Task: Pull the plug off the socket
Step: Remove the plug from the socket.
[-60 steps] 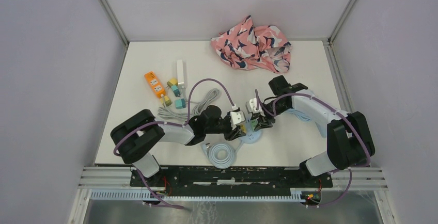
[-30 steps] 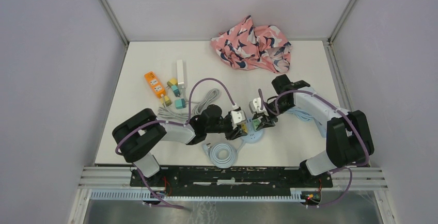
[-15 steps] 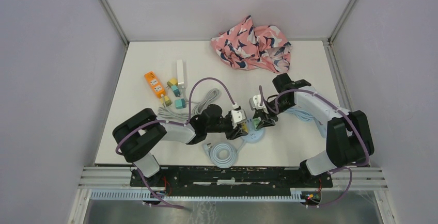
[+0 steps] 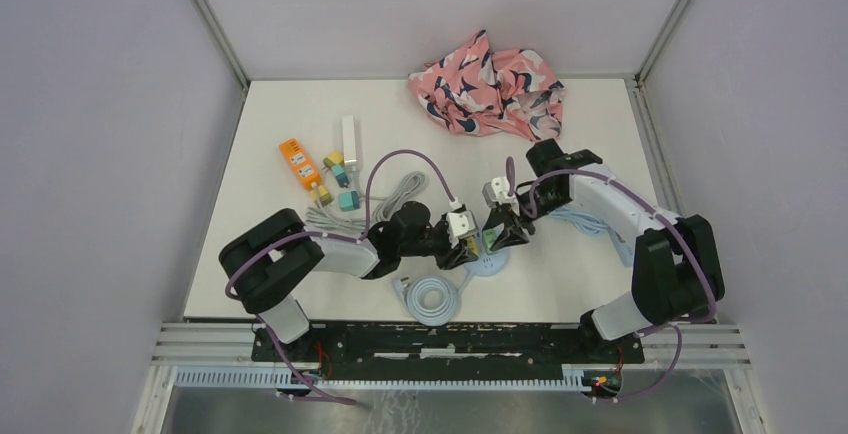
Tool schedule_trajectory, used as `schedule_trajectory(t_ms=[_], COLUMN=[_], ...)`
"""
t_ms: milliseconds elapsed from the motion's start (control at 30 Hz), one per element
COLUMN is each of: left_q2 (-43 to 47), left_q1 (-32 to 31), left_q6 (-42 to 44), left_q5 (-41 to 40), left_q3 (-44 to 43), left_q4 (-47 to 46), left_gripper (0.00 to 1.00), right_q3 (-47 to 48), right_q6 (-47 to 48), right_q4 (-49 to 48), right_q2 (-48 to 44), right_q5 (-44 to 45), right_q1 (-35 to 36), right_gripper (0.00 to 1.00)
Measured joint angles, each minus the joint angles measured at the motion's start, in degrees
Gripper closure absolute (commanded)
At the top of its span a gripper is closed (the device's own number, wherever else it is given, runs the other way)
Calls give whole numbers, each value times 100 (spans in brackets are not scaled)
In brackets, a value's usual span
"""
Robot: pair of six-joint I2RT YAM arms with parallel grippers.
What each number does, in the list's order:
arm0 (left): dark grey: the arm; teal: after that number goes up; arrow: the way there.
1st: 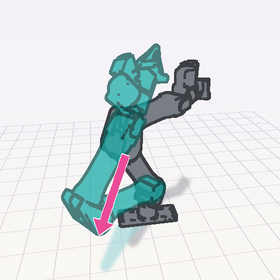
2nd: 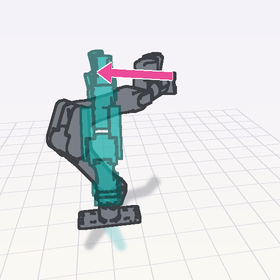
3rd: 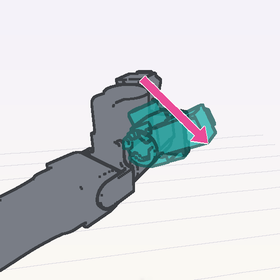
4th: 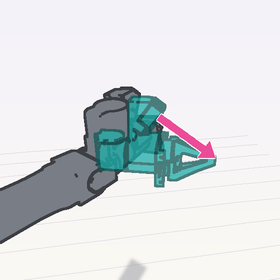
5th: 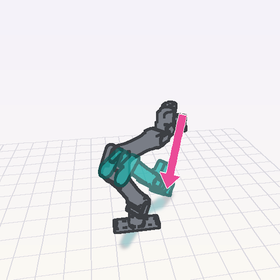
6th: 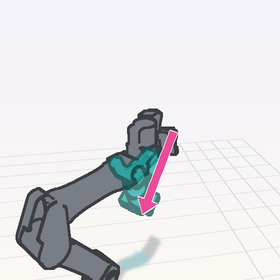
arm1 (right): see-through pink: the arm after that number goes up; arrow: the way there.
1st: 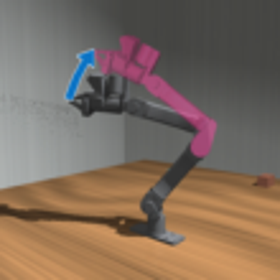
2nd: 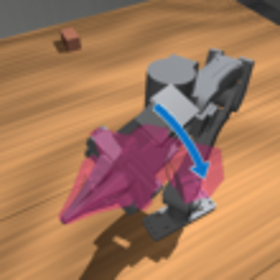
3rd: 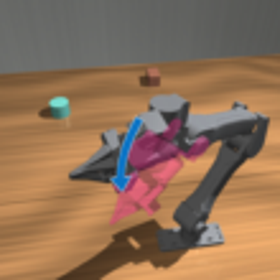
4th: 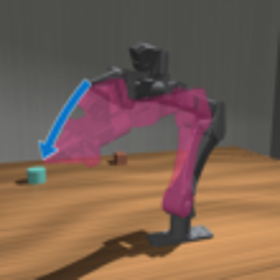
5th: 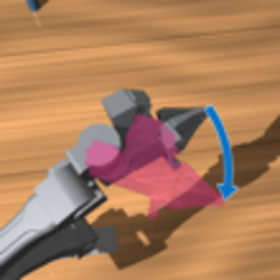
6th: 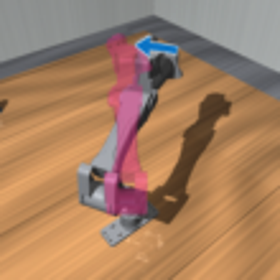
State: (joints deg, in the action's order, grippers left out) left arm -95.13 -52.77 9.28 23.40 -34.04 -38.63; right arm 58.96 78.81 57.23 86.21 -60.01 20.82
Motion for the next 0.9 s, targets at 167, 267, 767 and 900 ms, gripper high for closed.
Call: schedule_trajectory(t_ms=[167,267,767,900], left_q2=[0,4,1633,1867], left_q1=[2,15,570,935], left_q6=[-7,-133,-1609,-2267], left_q5=[-35,-81,-802,-551], left_q3=[0,-11,103,214], left_q4=[0,11,293,273], left_gripper=[72,38,0,1], right_q3=[76,122,1019,1064], right_q6=[173,302,343,800], right_q4=[286,525,1753,2245], right_q2=[0,2,321,437], right_q5=[-35,-35,-697,-874], right_q1=[-509,-704,-857,-857], right_gripper=[97,97,96,96])
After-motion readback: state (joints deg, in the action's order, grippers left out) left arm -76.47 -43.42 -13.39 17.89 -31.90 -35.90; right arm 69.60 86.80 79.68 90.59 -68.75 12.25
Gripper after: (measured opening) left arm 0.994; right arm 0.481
